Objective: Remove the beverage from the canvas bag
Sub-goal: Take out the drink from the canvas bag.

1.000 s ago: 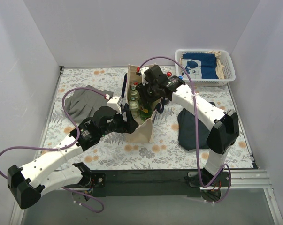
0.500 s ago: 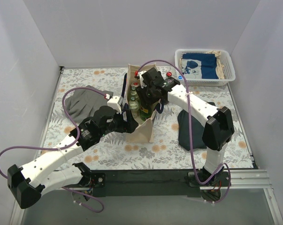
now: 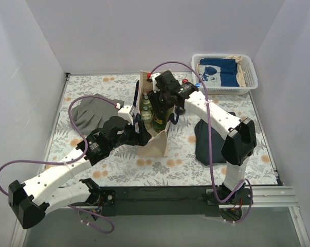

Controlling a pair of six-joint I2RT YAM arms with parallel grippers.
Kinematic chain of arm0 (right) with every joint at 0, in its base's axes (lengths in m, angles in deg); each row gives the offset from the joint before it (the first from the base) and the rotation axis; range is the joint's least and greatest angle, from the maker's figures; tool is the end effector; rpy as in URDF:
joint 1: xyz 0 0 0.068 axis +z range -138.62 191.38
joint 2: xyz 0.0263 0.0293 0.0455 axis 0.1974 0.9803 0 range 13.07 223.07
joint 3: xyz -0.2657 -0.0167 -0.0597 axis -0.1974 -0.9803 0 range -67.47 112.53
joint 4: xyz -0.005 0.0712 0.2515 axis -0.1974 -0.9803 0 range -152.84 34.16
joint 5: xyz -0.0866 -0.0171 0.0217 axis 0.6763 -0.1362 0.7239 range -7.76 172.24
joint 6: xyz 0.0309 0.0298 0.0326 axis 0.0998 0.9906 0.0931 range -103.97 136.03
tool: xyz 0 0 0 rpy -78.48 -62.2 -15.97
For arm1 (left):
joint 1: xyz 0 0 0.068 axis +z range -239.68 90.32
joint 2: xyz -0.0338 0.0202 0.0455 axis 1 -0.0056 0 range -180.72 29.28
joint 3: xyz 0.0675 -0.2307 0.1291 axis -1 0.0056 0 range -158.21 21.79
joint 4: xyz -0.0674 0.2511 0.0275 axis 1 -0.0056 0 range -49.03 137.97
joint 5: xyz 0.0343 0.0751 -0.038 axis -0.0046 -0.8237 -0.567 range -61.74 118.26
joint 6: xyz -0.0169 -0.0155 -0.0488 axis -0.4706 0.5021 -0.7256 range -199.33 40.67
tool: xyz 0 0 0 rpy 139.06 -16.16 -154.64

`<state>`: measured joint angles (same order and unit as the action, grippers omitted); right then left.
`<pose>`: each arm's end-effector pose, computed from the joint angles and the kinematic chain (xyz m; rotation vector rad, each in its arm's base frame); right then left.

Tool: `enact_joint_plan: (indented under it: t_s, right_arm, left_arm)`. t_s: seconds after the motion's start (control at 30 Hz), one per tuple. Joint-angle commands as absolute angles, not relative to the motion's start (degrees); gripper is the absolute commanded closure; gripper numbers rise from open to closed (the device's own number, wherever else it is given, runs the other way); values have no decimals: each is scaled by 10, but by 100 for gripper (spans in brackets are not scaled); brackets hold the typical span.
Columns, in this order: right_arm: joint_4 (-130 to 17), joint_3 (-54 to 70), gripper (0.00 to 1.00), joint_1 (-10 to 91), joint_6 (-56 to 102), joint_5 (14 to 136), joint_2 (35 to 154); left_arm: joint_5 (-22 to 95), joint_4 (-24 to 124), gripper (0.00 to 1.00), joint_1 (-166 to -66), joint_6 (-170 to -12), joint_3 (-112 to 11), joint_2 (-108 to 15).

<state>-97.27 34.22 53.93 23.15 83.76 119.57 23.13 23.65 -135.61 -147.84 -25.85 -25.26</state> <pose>0.3100 0.2833 0.3268 -0.7215 2.3008 0.3776 0.1489 -0.1492 0.3019 -0.5098 2.2565 -1.0391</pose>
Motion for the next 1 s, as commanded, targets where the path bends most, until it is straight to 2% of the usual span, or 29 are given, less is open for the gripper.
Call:
enact_joint_plan:
  t_s: [0.0,0.73,0.83,0.97]
  right_arm:
    - [-964,366,45,540,234,843,1186]
    - [-989,352,46,541,232,844,1192]
    - [-993,355,51,541,233,843,1197]
    - [-993,348,49,541,234,846,1196]
  left_arm:
    - [218,218,26,-1358,-1460,-259,-256]
    - [211,217,25,-1358,-1456,-256,-260]
    - [210,217,25,-1358,-1454,-259,-263]
    - [209,218,25,-1358,-1454,-259,-261]
